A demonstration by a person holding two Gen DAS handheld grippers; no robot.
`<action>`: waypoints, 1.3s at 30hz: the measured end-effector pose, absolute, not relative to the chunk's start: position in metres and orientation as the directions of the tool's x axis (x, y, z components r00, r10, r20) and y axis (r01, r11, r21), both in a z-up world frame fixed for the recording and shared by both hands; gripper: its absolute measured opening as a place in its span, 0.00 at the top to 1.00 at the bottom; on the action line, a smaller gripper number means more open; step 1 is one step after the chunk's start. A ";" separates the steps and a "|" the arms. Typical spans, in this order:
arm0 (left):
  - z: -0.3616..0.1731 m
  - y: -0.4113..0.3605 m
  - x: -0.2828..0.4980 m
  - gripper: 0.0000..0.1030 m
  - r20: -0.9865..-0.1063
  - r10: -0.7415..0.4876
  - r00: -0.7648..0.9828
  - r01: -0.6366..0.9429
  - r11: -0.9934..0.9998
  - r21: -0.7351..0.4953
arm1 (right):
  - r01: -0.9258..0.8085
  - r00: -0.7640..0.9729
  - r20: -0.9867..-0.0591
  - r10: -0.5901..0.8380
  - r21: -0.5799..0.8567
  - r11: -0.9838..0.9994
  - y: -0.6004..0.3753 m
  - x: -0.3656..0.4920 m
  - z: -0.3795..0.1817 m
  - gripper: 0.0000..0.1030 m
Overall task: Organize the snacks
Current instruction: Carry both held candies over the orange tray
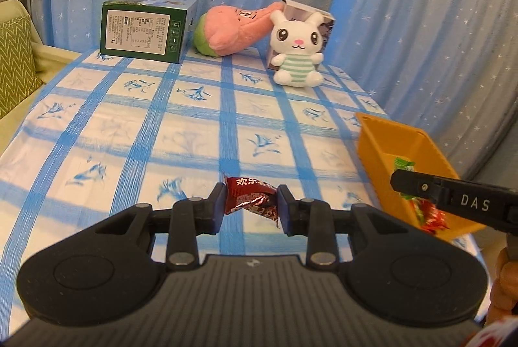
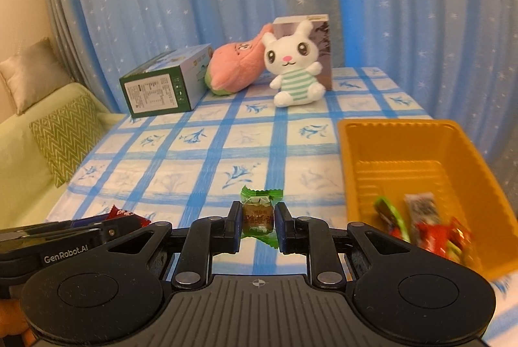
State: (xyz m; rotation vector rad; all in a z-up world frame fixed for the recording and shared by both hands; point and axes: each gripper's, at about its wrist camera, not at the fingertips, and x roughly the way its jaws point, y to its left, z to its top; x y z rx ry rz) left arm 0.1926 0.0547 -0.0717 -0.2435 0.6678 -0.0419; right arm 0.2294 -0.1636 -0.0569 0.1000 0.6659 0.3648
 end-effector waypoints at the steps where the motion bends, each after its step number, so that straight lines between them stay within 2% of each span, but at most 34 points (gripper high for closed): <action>1: -0.068 0.053 0.187 0.71 -0.609 -0.115 0.785 -0.039 0.971 -0.234 | -0.294 0.728 -0.583 0.359 0.207 0.933 -0.167 0.223 -0.054 0.79; 15: -0.036 0.034 0.134 0.71 -0.601 -0.097 0.793 -0.034 0.979 -0.202 | -0.278 0.740 -0.576 0.347 0.209 0.938 -0.194 0.163 -0.037 0.79; 39: -0.020 -0.001 0.133 0.71 -0.585 -0.157 0.796 0.043 0.978 -0.204 | -0.203 0.761 -0.578 0.295 0.220 0.954 -0.232 0.148 -0.033 0.79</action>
